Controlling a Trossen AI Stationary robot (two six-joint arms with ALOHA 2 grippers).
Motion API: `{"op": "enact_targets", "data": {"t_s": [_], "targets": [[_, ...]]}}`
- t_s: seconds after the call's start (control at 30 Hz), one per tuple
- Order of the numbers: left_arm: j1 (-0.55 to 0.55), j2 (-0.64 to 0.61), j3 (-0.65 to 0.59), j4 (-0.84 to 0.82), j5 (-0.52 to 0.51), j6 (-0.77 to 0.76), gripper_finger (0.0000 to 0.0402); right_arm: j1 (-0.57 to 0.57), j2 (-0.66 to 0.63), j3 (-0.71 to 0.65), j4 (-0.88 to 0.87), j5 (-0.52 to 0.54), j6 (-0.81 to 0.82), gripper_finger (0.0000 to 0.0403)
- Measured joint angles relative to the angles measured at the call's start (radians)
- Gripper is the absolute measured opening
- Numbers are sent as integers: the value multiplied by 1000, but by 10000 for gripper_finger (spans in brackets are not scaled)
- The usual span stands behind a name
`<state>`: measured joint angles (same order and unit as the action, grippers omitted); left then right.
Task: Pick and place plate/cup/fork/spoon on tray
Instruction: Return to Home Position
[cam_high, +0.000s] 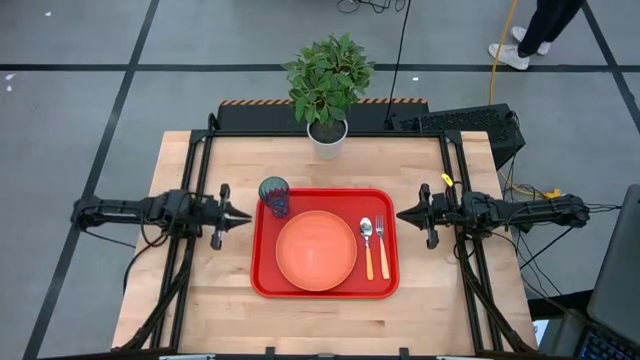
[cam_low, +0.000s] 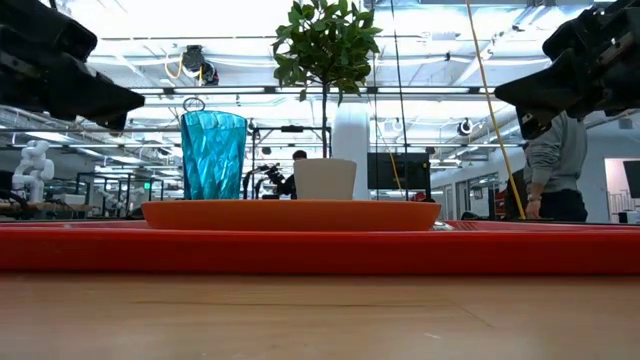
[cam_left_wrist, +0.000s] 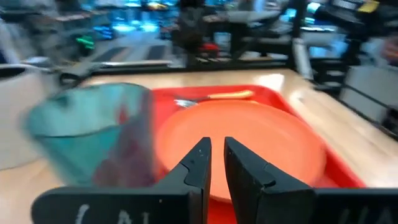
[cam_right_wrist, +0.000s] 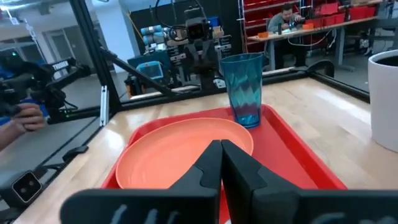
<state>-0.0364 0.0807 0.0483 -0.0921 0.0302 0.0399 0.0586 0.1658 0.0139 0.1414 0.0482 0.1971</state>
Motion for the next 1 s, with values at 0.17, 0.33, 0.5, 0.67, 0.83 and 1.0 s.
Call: {"op": "enact_targets", "data": {"t_s": [0.17, 0.33, 0.5, 0.67, 0.83, 1.0], "targets": [[-16, 25, -3, 87, 101, -1, 47, 0, 0, 0, 5, 1, 80, 0], [-18, 25, -3, 108, 96, 36, 47, 1, 0, 0, 6, 1, 74, 0], [-18, 25, -2, 109, 96, 34, 47, 1, 0, 0, 5, 1, 72, 0], [-18, 25, -2, 110, 93, 34, 47, 0, 0, 0, 5, 2, 72, 0], [-18, 25, -2, 110, 93, 34, 47, 1, 0, 0, 5, 2, 72, 0], [-18, 25, -1, 110, 93, 34, 47, 1, 0, 0, 5, 2, 72, 0]]}}
